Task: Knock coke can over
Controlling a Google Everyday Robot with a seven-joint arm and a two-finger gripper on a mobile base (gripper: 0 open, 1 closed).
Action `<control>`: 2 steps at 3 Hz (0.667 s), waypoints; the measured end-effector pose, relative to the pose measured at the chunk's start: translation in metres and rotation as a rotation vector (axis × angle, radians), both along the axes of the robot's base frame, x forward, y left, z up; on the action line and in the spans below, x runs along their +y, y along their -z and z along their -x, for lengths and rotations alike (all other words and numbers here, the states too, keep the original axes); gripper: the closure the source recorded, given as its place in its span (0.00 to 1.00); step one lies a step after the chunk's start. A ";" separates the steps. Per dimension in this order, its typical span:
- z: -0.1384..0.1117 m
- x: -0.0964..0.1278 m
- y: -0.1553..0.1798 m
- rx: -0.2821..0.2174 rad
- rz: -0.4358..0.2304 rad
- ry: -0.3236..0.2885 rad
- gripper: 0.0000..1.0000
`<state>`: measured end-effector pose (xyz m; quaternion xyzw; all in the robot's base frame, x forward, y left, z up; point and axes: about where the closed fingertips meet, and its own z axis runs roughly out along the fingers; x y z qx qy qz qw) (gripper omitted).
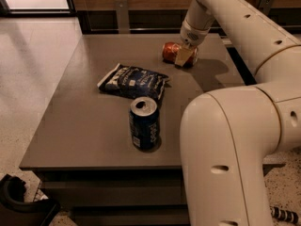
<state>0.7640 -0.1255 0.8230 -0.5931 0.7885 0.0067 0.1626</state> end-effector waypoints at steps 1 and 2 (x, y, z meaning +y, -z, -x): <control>0.000 0.000 0.001 0.001 0.000 0.000 0.67; -0.001 0.001 0.003 0.004 0.000 -0.001 0.43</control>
Offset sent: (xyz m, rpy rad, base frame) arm 0.0000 0.0000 0.0002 0.0000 0.0000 0.0000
